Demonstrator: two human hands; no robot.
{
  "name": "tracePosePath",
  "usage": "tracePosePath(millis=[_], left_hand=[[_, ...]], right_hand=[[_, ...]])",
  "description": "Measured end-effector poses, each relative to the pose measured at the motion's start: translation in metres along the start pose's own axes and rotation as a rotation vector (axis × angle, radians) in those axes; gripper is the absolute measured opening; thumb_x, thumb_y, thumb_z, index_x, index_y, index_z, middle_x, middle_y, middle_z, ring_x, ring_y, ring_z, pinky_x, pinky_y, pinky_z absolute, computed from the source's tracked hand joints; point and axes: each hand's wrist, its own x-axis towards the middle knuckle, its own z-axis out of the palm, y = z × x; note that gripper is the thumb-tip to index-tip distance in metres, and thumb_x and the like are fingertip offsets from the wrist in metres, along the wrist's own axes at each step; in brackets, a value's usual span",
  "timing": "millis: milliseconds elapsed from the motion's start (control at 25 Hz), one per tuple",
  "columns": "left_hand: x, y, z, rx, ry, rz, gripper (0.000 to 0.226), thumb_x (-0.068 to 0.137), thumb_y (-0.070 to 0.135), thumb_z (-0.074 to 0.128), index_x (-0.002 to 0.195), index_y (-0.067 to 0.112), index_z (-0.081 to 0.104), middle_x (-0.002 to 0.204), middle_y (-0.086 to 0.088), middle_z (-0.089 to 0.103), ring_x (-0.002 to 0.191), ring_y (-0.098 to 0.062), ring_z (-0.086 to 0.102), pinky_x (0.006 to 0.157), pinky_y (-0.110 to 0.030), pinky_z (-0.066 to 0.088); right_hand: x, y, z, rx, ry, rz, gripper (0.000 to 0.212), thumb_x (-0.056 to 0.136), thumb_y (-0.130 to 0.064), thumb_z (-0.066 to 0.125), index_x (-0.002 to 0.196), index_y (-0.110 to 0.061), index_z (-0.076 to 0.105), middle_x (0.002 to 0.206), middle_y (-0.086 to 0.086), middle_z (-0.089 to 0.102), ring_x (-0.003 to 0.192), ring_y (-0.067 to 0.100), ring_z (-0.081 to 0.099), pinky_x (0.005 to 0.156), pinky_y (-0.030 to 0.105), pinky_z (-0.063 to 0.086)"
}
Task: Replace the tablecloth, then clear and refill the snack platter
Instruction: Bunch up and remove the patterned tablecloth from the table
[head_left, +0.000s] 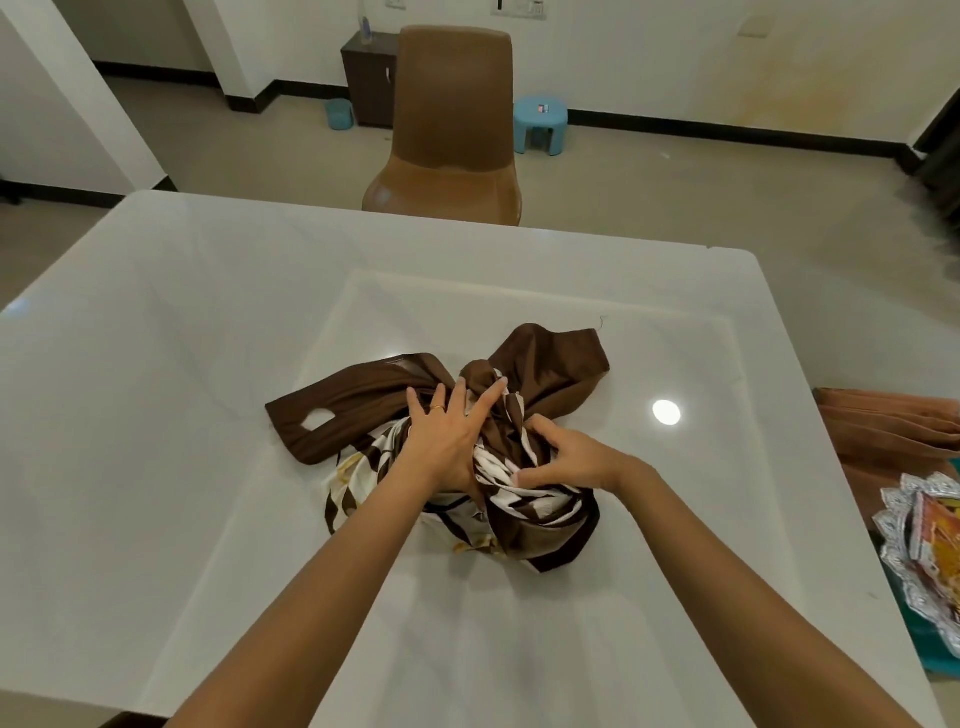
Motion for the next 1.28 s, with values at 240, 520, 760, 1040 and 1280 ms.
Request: tracePosePath(millis=[240,520,760,1040,1280], left_hand=[[0.006,-0.004,-0.012,0.057,-0.109,0.106,0.155,0.041,0.066,0.083,0.142,0.035,-0.031,0.153,-0.014,0.018,0.136,-0.037,0.032,0.107,-0.060,0.027],[0.010,-0.041,-0.042,0.213,-0.235,0.218,0.157,0.036,0.084,0.070,0.136,0.034,-0.041,0.154,-0.010,-0.031,0.137,-0.036,-0.035,0.103,-0.068,-0.022],[0.017,-0.014,-0.029,0.256,-0.132,0.558,0.154,0.037,0.089,0.063,0.144,0.029,-0.031,0.157,-0.007,-0.023,0.141,-0.033,-0.029,0.107,-0.064,-0.020],[-0.003,-0.017,-0.025,-0.072,-0.422,0.006,0.136,0.037,0.085,0.069,0.147,0.019,0.024,0.138,-0.012,0.045,0.122,-0.031,0.048,0.101,-0.048,0.041],[-0.027,-0.027,-0.013,0.037,-0.298,-0.198,0.131,0.036,0.104,0.027,0.129,0.016,0.055,0.150,-0.011,0.031,0.139,-0.033,0.023,0.110,-0.061,0.014]], right_hand=[[0.009,-0.017,0.037,-0.524,0.128,0.036,0.110,0.046,-0.057,0.083,0.134,-0.015,0.031,0.124,0.003,0.053,0.107,0.025,0.055,0.091,0.039,0.050],[-0.001,-0.023,0.028,-0.759,0.085,0.021,0.098,0.069,-0.045,0.077,0.145,-0.018,0.021,0.119,0.009,0.056,0.102,0.029,0.054,0.083,0.037,0.045],[-0.004,-0.021,0.015,-0.865,-0.104,-0.085,0.078,0.062,-0.036,0.082,0.128,-0.020,0.044,0.123,0.005,0.055,0.112,0.025,0.049,0.098,0.036,0.035],[-0.011,-0.005,0.015,-0.858,0.022,-0.063,0.066,0.059,-0.051,0.077,0.108,-0.019,0.047,0.102,0.000,0.058,0.095,0.023,0.054,0.082,0.040,0.048],[-0.020,0.002,0.026,-0.709,0.231,0.079,0.089,0.065,-0.052,0.073,0.136,-0.022,0.030,0.124,0.001,0.051,0.110,0.028,0.051,0.089,0.046,0.045]])
